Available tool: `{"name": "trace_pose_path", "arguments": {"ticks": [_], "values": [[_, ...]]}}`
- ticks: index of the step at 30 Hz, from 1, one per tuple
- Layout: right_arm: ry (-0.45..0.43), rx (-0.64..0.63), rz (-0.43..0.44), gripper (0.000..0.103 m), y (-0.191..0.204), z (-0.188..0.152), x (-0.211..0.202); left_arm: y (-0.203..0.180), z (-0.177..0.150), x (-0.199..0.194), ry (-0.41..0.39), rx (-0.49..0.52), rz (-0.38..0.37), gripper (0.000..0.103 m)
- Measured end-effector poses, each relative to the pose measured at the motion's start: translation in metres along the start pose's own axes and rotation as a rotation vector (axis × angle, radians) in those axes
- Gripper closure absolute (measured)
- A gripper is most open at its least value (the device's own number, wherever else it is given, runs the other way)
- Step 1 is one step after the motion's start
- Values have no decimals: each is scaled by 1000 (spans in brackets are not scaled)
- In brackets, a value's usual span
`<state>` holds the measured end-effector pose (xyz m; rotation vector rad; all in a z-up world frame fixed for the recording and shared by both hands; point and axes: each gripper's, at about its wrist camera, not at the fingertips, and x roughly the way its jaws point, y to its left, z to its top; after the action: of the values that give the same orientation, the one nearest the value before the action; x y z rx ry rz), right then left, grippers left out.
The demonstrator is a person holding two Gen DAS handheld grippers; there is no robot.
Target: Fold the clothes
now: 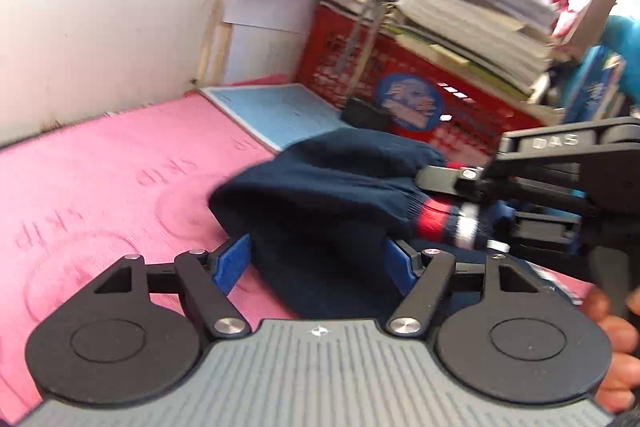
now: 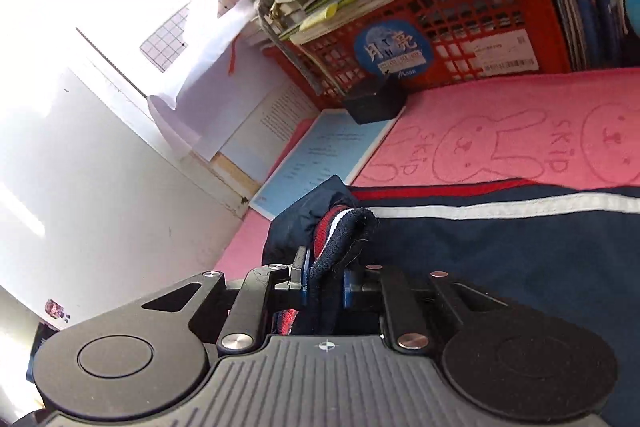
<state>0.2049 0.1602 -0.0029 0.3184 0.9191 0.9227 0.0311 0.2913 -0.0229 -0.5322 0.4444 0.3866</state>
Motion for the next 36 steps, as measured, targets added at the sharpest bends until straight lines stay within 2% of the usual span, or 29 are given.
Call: {"name": "trace_pose_path", "arguments": {"ticks": [1,3,5,8,10,14,16,18,21,25,30,32,36], "values": [[-13,-42,-14,87,0,5,-18,-8,-9,-11,4,11,-73,29],[-45,-132,-63,87,-4,13,-56,-35,-28,-32,6,119,-144,21],[-75,-237,-148,87,-16,20,-106,-63,-45,-41,9,245,-175,17],[-92,-339,-291,87,-50,23,-176,-104,-70,-55,15,433,-219,17],[-97,-370,-386,87,-73,19,-215,-125,-78,-54,3,496,-180,17],[-109,-423,-605,87,-119,-2,-280,-149,-86,-45,9,539,-102,17],[-102,-399,-665,87,-146,-16,-307,-152,-89,-47,16,546,-89,17],[-101,-376,-687,87,-162,-26,-325,-153,-93,-53,7,563,-96,17],[-113,-359,-729,87,-175,-35,-340,-152,-95,-61,-15,609,-54,15],[-125,-338,-760,87,-188,-39,-349,-147,-89,-67,-39,614,-3,13],[-105,-329,-816,87,-206,-40,-355,-145,-90,-69,-19,630,-17,12],[-88,-323,-821,87,-214,-42,-356,-145,-95,-70,-17,656,-38,10],[-44,-321,-840,85,-233,-46,-356,-152,-103,-66,-21,745,-27,7]]}}
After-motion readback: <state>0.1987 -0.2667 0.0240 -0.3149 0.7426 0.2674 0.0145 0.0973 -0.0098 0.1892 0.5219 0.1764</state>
